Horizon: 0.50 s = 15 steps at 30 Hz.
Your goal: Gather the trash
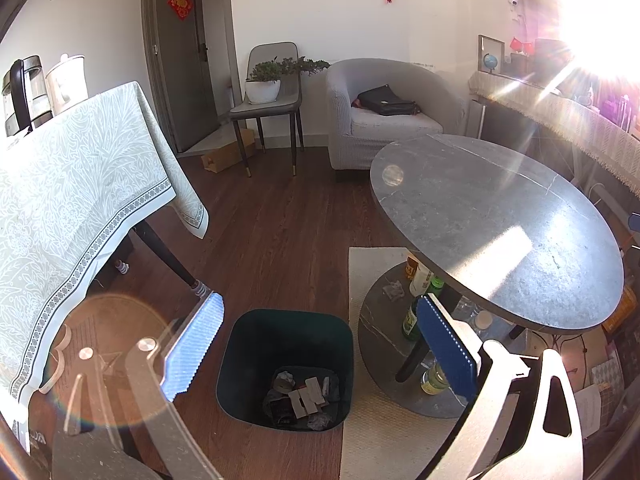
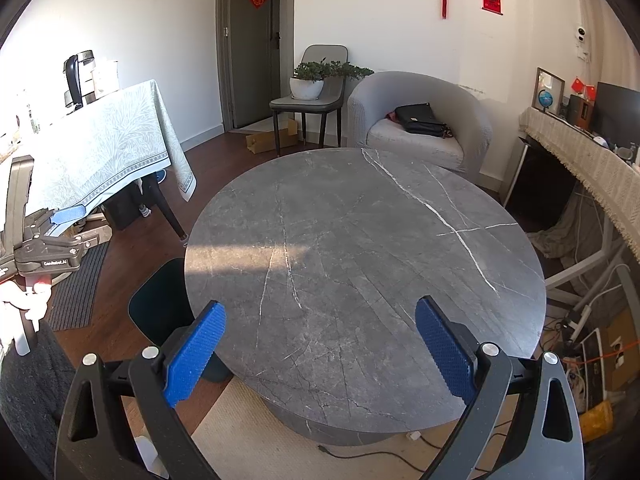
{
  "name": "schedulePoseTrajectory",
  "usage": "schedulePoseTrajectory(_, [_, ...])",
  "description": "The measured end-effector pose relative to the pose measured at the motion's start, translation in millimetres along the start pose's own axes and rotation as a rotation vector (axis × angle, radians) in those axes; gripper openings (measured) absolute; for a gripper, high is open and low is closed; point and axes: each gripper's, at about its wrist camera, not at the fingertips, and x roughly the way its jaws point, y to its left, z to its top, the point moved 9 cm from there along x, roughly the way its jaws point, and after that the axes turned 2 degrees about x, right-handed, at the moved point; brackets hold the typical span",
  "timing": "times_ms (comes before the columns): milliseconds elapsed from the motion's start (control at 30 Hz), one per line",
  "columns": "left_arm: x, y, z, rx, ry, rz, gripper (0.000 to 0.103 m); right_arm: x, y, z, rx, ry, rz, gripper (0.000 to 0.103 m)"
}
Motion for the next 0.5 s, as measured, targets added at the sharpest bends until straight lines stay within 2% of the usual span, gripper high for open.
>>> schedulePoseTrajectory(500, [-0.6,-3.4,0.5,0.008,0.003,-0.001,0.099,0.1,1.2,0.9,-0.004,-0.001,-0.002,0.097])
